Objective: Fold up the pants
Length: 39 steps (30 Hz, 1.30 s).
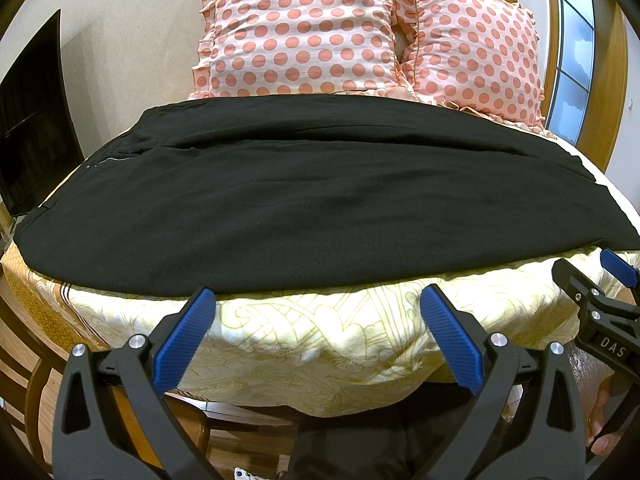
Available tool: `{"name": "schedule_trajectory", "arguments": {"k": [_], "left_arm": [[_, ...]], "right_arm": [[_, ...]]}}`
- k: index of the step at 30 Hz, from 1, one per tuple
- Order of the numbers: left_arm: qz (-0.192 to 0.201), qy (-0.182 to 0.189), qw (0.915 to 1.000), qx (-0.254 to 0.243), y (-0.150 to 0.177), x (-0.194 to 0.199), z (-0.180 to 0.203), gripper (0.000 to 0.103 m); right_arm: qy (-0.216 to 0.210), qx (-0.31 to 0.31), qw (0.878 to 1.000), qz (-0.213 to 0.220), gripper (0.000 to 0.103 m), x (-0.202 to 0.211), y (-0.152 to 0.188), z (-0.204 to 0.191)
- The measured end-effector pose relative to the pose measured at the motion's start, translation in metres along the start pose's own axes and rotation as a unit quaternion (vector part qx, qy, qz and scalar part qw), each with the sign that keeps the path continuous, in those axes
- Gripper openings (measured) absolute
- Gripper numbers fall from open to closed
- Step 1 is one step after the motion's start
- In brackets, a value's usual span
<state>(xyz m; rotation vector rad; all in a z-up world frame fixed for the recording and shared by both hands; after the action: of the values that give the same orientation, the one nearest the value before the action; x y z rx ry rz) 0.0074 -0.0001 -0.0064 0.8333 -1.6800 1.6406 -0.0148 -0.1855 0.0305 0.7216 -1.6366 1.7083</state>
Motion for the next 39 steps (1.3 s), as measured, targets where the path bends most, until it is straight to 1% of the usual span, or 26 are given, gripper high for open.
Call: {"name": "schedule_trajectory", "arguments": {"k": [9, 13, 17, 18, 20, 21, 23, 24, 26, 29, 30, 31, 33, 34, 36, 39], "left_arm": [[0.0, 0.0, 1.0, 0.0, 0.0, 0.0, 0.0, 0.101], [0.002, 0.004, 1.0, -0.008, 0.001, 0.001, 0.0, 0.101], [0.002, 0.0, 0.9998, -0.017, 0.004, 0.008, -0.003, 0.101], [0.009, 0.0, 0.9997, -0.02, 0.004, 0.013, -0.004, 0.101], [0.031, 0.0, 0.9992, -0.026, 0.002, 0.028, -0.006, 0.101], [0.044, -0.003, 0.9987, -0.027, 0.0, 0.035, -0.008, 0.101], [0.069, -0.02, 0.9971, -0.025, -0.01, 0.048, -0.013, 0.101], [0.077, -0.028, 0.9965, -0.021, -0.017, 0.051, -0.016, 0.101], [0.085, -0.034, 0.9957, -0.014, -0.034, 0.051, -0.022, 0.101], [0.077, -0.043, 0.9961, -0.001, -0.062, 0.041, -0.028, 0.101], [0.07, -0.044, 0.9966, 0.005, -0.073, 0.034, -0.031, 0.101], [0.064, -0.043, 0.997, 0.009, -0.081, 0.029, -0.034, 0.101], [0.052, -0.042, 0.9976, 0.018, -0.099, 0.019, -0.038, 0.101], [0.047, -0.044, 0.9977, 0.024, -0.108, 0.014, -0.041, 0.101], [0.044, -0.054, 0.9971, 0.032, -0.125, 0.004, -0.045, 0.101], [0.044, -0.065, 0.9962, 0.037, -0.142, -0.007, -0.048, 0.101]], "right_arm": [[-0.001, 0.002, 1.0, -0.002, 0.102, 0.0, 0.0, 0.0], [-0.009, 0.012, 1.0, 0.004, 0.102, 0.0, 0.004, 0.002], [-0.03, 0.029, 0.999, -0.008, 0.102, 0.003, 0.001, 0.007], [-0.036, 0.031, 0.999, -0.008, 0.102, 0.005, 0.0, 0.008], [-0.051, 0.037, 0.998, 0.011, 0.102, 0.02, -0.005, 0.018], [-0.052, 0.037, 0.998, 0.024, 0.102, 0.028, -0.009, 0.022], [-0.046, 0.035, 0.997, 0.047, 0.102, 0.041, -0.019, 0.031], [-0.034, 0.028, 0.997, 0.06, 0.102, 0.048, -0.033, 0.04], [-0.018, 0.009, 0.998, 0.065, 0.102, 0.049, -0.056, 0.054], [-0.004, -0.048, 0.998, 0.045, 0.102, 0.031, -0.102, 0.087], [0.0, -0.068, 0.997, 0.034, 0.102, 0.023, -0.115, 0.098], [0.009, -0.098, 0.995, 0.01, 0.102, 0.005, -0.138, 0.115], [0.015, -0.13, 0.991, -0.017, 0.102, -0.019, -0.163, 0.132], [0.028, -0.151, 0.987, -0.036, 0.102, -0.038, -0.18, 0.145], [0.049, -0.177, 0.981, -0.063, 0.102, -0.067, -0.204, 0.163], [0.099, -0.22, 0.965, -0.104, 0.102, -0.12, -0.24, 0.194]]}}
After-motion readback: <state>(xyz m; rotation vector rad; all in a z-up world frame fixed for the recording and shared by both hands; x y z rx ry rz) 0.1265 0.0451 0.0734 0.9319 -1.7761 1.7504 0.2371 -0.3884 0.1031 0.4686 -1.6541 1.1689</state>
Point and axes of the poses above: each gripper's, at about its wrist camera, not at the fingertips, and x roughly against the way its jaws point, z to its right, y to its underside, the point moved 1 cm from there along -x, roughly the way its jaws point, and after that the axes turned 13 degrees about -z, right-handed, at the moved point
